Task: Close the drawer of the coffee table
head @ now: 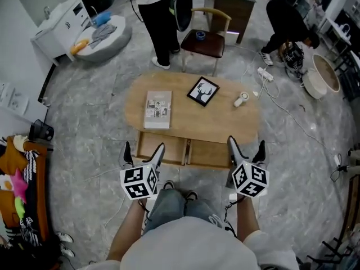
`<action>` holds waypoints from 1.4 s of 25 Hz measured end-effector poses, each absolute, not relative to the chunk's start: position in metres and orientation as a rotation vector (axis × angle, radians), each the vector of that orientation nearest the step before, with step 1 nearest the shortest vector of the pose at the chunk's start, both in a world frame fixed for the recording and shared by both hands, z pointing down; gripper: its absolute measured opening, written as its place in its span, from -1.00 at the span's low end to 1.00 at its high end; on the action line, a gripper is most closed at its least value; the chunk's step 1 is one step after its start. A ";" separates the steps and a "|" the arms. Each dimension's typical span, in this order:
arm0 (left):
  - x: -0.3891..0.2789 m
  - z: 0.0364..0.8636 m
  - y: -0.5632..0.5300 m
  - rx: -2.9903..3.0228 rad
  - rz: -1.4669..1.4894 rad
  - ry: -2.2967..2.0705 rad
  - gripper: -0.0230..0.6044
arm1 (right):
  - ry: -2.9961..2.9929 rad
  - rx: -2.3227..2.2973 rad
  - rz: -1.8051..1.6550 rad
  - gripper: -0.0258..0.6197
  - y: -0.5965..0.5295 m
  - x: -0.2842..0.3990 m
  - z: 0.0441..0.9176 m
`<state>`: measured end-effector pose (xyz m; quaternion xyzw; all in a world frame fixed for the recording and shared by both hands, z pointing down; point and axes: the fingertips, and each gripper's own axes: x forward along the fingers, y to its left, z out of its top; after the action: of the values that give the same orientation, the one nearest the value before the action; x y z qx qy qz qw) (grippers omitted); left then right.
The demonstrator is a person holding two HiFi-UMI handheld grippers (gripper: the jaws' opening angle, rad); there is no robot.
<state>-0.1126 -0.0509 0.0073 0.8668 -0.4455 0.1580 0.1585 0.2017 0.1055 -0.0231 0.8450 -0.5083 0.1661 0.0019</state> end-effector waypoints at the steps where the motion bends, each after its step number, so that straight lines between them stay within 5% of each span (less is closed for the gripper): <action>1: -0.110 0.008 -0.054 2.479 0.448 -1.269 0.79 | -1.597 2.649 0.523 0.84 0.103 0.200 -0.023; 16: -0.072 0.077 -0.072 2.521 0.646 -1.079 0.79 | -1.428 2.669 0.636 0.84 0.114 0.204 0.040; 35: -0.037 0.372 -0.016 2.533 1.083 -0.740 0.79 | -1.203 2.748 0.915 0.87 0.180 0.190 0.358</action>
<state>-0.0370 -0.0162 0.3722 0.8788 -0.2568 0.3756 0.1441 0.1897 0.1797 0.3580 0.8762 -0.3837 0.2917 0.0028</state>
